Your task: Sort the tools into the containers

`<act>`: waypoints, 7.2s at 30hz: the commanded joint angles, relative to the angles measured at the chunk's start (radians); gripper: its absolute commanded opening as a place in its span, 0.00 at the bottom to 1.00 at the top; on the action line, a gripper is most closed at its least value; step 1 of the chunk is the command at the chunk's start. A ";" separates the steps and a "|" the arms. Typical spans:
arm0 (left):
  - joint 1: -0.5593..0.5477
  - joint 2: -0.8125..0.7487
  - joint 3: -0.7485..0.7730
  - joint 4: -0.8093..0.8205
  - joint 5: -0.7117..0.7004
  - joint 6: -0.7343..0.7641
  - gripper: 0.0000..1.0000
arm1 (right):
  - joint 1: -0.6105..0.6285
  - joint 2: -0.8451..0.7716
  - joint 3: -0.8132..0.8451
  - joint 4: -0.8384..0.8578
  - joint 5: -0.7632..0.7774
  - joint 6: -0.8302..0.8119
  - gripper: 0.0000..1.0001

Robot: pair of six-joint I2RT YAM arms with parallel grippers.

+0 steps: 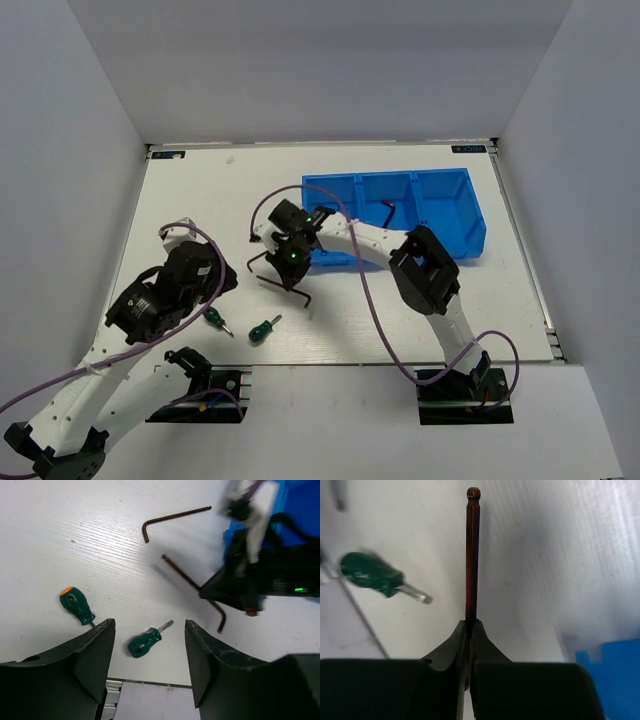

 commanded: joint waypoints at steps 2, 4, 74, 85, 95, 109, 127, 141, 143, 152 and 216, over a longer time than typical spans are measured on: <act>-0.005 -0.009 0.017 0.001 -0.078 -0.027 0.66 | -0.085 -0.182 0.117 -0.076 -0.199 0.045 0.00; -0.005 0.003 0.006 0.028 -0.078 -0.027 0.64 | -0.134 -0.241 0.108 -0.073 -0.208 0.053 0.00; 0.206 1.013 0.272 0.559 0.353 0.752 0.56 | -0.798 -0.586 -0.380 0.076 -0.101 0.088 0.56; 0.206 1.073 0.230 0.539 0.394 0.797 0.51 | -0.798 -0.595 -0.383 0.073 -0.119 0.080 0.56; 0.206 1.175 0.250 0.509 0.308 0.829 0.45 | -0.801 -0.618 -0.403 0.070 -0.118 0.077 0.56; 0.206 1.217 0.246 0.466 0.262 0.786 0.00 | -0.815 -0.626 -0.407 0.069 -0.125 0.082 0.56; 0.149 0.980 0.574 0.685 0.814 0.601 0.00 | -0.849 -0.704 -0.459 0.081 -0.122 -0.030 0.10; -0.050 1.392 0.959 0.902 1.020 0.347 0.00 | -0.887 -0.807 -0.547 0.135 -0.040 -0.015 0.15; -0.064 1.448 1.008 0.869 0.979 0.347 0.00 | -0.895 -0.824 -0.559 0.148 -0.027 -0.013 0.19; -0.094 1.491 1.053 0.768 0.884 0.358 0.54 | -0.915 -0.870 -0.605 0.150 -0.072 -0.058 0.42; -0.084 0.129 0.259 -0.326 -0.253 -0.239 0.93 | 0.181 -0.138 -0.274 0.312 -0.187 -0.644 0.76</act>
